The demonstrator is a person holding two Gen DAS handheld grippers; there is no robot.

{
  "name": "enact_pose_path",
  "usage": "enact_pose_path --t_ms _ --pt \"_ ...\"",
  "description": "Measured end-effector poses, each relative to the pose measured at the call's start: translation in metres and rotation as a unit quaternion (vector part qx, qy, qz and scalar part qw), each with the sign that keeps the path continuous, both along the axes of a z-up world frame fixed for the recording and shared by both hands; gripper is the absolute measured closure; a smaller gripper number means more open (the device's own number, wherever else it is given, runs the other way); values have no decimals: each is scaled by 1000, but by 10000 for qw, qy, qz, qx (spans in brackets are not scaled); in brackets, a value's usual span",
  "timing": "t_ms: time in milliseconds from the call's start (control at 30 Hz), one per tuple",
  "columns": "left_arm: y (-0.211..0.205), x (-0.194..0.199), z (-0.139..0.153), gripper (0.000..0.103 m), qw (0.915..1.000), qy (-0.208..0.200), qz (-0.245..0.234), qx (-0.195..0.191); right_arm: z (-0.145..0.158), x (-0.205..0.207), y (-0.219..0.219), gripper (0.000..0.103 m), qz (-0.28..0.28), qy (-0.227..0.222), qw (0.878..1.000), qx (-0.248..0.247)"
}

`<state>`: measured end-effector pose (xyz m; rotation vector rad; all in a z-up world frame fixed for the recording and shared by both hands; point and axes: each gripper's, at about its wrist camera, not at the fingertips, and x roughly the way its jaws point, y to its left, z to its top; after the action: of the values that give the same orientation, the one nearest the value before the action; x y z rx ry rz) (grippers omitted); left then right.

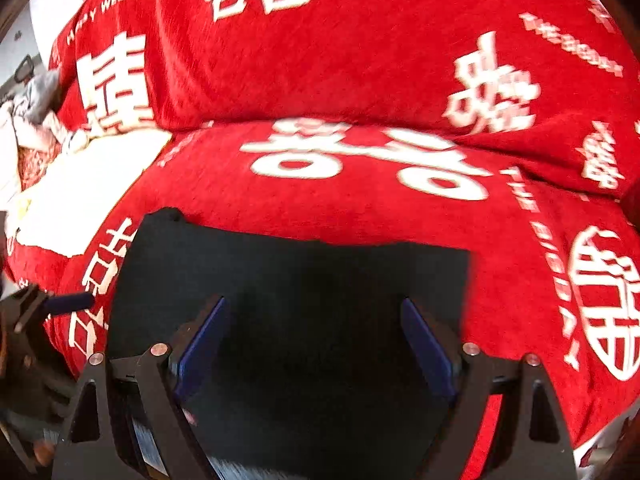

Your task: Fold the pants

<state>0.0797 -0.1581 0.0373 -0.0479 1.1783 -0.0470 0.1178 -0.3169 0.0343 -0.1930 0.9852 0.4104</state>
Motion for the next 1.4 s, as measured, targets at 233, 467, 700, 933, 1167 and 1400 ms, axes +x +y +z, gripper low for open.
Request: enact_pose_path --t_ms 233,467,700,933,1167,1400 --pt "0 -1 -3 0 10000 11 -17 -15 0 -8 2 12 -274 -149 9989 -360" --pt "3 -1 -7 0 9997 88 16 -214 -25 -52 -25 9 -342 -67 9967 -739" --pt "3 -3 -6 0 9998 59 38 -208 -17 -76 -41 8 -512 -286 9961 -659" --pt "4 -4 -6 0 9997 65 35 -226 -22 -98 -45 6 -506 -394 9948 -788" --pt "3 -6 0 0 9997 -47 100 -215 14 -97 -50 2 -620 -884 9913 -747" --pt "-14 -3 26 0 9967 -448 -181 -645 16 -18 -33 2 -208 -652 9972 -293"
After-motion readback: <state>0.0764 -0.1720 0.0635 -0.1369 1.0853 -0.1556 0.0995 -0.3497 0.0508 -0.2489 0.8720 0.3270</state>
